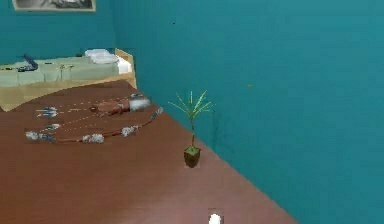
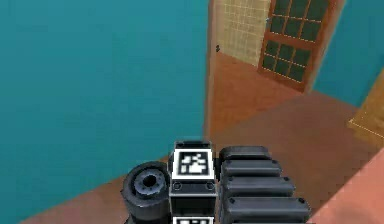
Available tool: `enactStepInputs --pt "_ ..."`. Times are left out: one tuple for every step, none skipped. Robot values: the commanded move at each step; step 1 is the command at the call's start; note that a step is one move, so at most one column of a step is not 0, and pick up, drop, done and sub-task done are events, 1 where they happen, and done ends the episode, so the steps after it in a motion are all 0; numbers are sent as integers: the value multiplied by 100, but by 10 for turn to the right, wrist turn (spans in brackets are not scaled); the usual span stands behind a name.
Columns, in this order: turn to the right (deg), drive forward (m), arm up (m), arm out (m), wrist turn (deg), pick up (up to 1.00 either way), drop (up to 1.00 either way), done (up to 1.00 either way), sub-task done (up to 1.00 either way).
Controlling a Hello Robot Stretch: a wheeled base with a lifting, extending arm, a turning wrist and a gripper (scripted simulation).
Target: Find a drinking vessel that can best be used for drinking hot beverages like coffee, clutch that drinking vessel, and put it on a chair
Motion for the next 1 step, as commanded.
enactStepInputs --pt "0 40 0 0 0 0 0 0 0"
